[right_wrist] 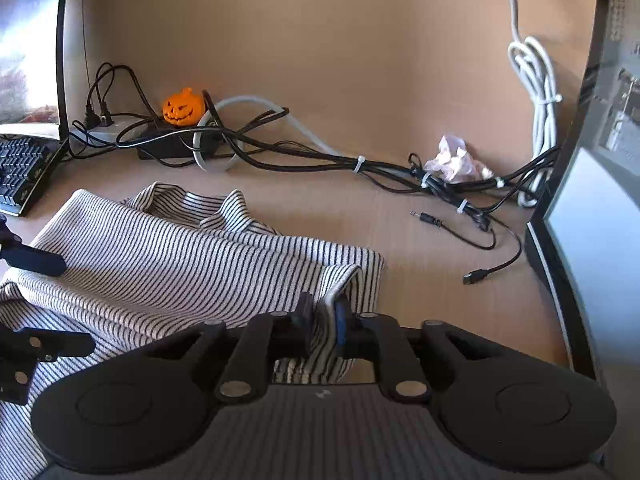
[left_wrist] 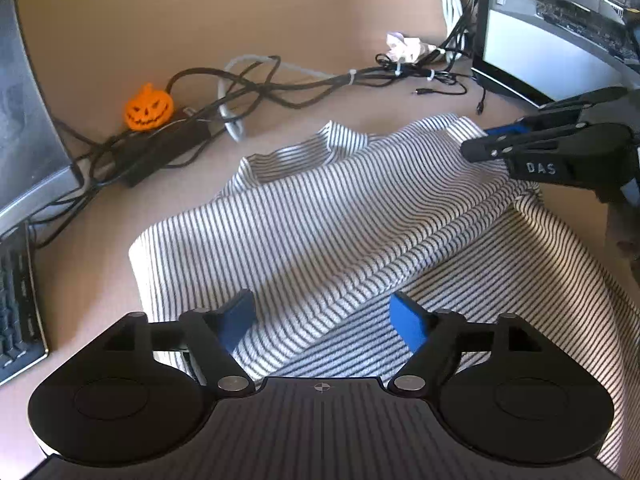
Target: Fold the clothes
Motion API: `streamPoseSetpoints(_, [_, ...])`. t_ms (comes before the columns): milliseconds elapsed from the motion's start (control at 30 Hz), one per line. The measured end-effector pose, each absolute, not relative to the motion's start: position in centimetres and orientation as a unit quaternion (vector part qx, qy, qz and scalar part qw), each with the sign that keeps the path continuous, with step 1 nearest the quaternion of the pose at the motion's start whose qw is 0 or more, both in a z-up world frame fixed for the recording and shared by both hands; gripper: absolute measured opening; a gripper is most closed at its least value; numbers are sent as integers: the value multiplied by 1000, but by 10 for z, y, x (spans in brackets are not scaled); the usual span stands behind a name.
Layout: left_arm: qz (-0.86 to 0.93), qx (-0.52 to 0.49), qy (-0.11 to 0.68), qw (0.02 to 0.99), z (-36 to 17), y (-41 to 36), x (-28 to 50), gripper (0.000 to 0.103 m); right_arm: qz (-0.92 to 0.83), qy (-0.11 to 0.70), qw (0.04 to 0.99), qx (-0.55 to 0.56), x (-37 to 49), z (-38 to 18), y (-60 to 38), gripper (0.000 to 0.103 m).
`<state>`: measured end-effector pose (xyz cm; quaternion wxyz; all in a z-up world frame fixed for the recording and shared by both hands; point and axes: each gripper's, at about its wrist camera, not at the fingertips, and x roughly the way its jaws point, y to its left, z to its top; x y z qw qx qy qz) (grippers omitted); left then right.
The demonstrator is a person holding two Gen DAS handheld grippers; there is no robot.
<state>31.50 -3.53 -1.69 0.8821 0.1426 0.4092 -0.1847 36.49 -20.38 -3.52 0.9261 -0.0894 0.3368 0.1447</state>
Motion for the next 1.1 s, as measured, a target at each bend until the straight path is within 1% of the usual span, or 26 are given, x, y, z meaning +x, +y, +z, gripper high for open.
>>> streamPoseSetpoints(67, [-182, 137, 412, 882, -15, -33, 316, 85, 131, 326, 932, -88, 361, -25, -205, 25])
streamPoseSetpoints(100, [-180, 134, 413, 882, -14, -31, 316, 86, 127, 320, 935, -88, 360, -21, -206, 26])
streamPoseSetpoints(133, [-178, 131, 414, 883, -13, -30, 316, 88, 129, 313, 937, -83, 356, -16, -207, 30])
streamPoseSetpoints(167, [-177, 129, 415, 883, -12, -28, 316, 90, 131, 307, 940, -77, 352, -10, -208, 37])
streamPoseSetpoints(267, [-178, 128, 417, 882, -12, -25, 315, 91, 161, 314, 935, -43, 343, -3, -208, 48])
streamPoseSetpoints(400, [-178, 127, 419, 881, -13, -21, 315, 93, 184, 355, 916, -36, 337, -25, -198, 55])
streamPoseSetpoints(500, [-178, 115, 423, 881, -10, -17, 317, 93, 179, 357, 915, -53, 335, -33, -189, 58])
streamPoseSetpoints(567, [-182, 95, 426, 881, -5, -11, 320, 93, 176, 363, 913, -52, 338, -32, -185, 62])
streamPoseSetpoints(733, [-185, 16, 439, 879, 3, 7, 344, 93, 176, 372, 910, -48, 343, -34, -180, 65])
streamPoseSetpoints(900, [-174, -17, 460, 871, -9, 12, 373, 93, 182, 374, 908, -44, 344, -34, -180, 69])
streamPoseSetpoints(1000, [-179, -9, 462, 869, -13, 8, 377, 94, 189, 375, 907, -39, 345, -35, -180, 75])
streamPoseSetpoints(1067, [-181, -2, 462, 868, -15, 7, 378, 94, 196, 377, 904, -35, 346, -35, -178, 85])
streamPoseSetpoints(1100, [-182, -2, 462, 868, -16, 7, 379, 95, 201, 379, 903, -35, 346, -36, -177, 87])
